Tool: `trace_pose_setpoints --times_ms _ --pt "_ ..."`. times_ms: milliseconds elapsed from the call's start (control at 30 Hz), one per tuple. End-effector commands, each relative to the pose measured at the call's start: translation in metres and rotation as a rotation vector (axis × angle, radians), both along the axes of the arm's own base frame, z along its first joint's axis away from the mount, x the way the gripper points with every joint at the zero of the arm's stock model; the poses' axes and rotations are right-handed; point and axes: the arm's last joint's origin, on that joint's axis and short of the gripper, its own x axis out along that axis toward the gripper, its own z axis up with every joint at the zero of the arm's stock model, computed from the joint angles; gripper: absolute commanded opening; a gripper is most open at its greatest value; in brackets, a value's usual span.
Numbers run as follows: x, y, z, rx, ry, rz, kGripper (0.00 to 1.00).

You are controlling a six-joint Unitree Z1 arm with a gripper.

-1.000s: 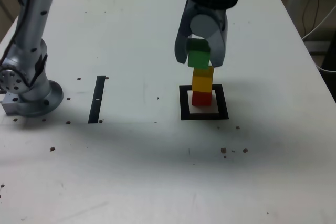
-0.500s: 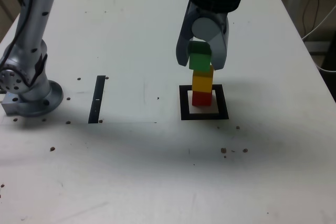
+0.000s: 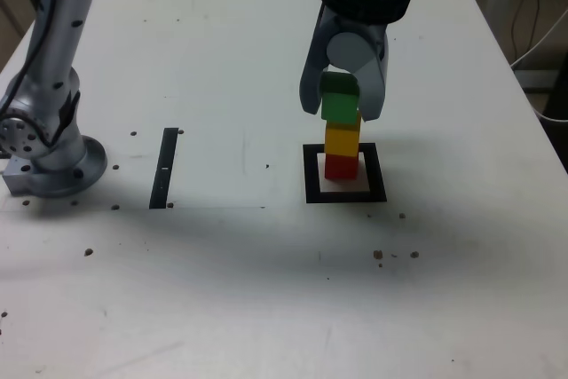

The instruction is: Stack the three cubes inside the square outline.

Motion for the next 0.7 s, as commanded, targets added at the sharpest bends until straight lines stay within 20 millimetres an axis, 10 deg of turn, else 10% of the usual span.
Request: trace_pose_setpoints --times_ms 0,400,667 --pt "0.0012 0.0005 -0.0035 0.0 0.012 0.0 0.21" --pt "0.0051 0.0003 -0.01 -0.005 0.027 -0.006 0.42" --pt "0.0058 0.0001 -0.01 -0.011 0.011 -0.017 0.93"
